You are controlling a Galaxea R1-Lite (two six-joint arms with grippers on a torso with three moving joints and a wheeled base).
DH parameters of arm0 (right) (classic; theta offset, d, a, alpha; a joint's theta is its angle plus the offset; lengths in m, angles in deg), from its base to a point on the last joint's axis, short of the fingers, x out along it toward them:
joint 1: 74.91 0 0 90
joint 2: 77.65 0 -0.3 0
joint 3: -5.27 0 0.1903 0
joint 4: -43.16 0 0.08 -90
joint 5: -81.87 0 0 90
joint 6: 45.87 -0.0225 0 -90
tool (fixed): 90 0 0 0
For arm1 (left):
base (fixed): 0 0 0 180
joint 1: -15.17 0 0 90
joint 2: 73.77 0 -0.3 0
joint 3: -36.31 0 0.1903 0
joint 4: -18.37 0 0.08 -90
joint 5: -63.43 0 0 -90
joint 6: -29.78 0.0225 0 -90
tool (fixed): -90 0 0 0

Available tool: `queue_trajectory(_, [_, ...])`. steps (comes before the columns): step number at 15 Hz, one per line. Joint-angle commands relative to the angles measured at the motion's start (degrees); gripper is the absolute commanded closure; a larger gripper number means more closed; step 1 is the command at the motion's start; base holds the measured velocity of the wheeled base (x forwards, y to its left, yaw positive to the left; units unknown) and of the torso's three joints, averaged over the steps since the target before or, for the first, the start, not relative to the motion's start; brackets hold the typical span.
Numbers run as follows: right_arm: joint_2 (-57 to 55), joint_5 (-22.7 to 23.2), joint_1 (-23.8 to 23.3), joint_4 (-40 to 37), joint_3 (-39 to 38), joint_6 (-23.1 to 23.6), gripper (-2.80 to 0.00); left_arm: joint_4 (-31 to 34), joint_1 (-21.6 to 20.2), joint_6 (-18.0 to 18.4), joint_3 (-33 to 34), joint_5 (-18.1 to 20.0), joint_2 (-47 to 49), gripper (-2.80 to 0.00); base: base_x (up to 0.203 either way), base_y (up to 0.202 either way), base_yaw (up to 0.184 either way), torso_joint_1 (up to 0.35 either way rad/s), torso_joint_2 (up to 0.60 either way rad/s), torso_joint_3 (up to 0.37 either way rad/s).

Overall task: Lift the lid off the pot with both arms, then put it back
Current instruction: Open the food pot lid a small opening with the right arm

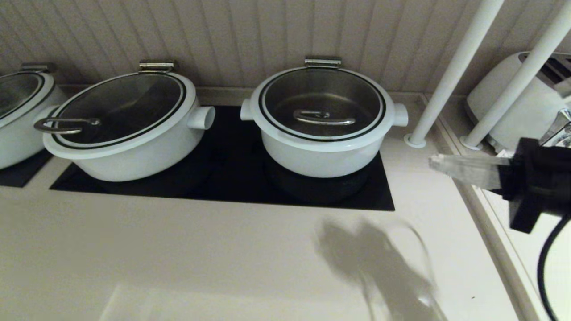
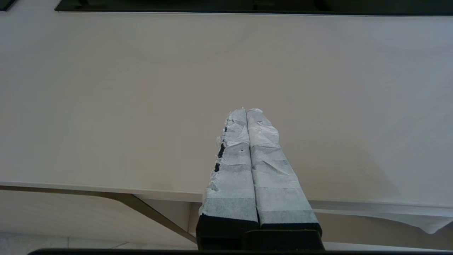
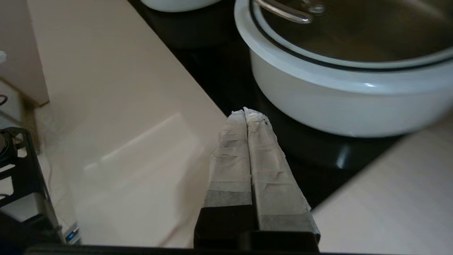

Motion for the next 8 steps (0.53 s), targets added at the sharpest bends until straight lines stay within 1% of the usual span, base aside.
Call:
queue_trajectory(1, [-8.02,0.03,2.24,4.75,-0.14,-0.42,0.0,-0.02,0.0,0.02,0.0,0.01,-0.02,0.0,0.0,0.0,0.0,0.0,0.0,0.0])
queue_trajectory(4, [-14.13,-0.21,3.16,14.05,0.12,-1.51,0.0,0.0,0.0,0.02,0.0,0.01,-0.02,0.0,0.0,0.0,0.0,0.0,0.0,0.0])
queue_trajectory(8, [-18.5,-0.25,4.04,16.06,3.33,-1.6,0.0,0.0,0.0,0.02,0.0,0.01,-0.02,0.0,0.0,0.0,0.0,0.0,0.0,0.0])
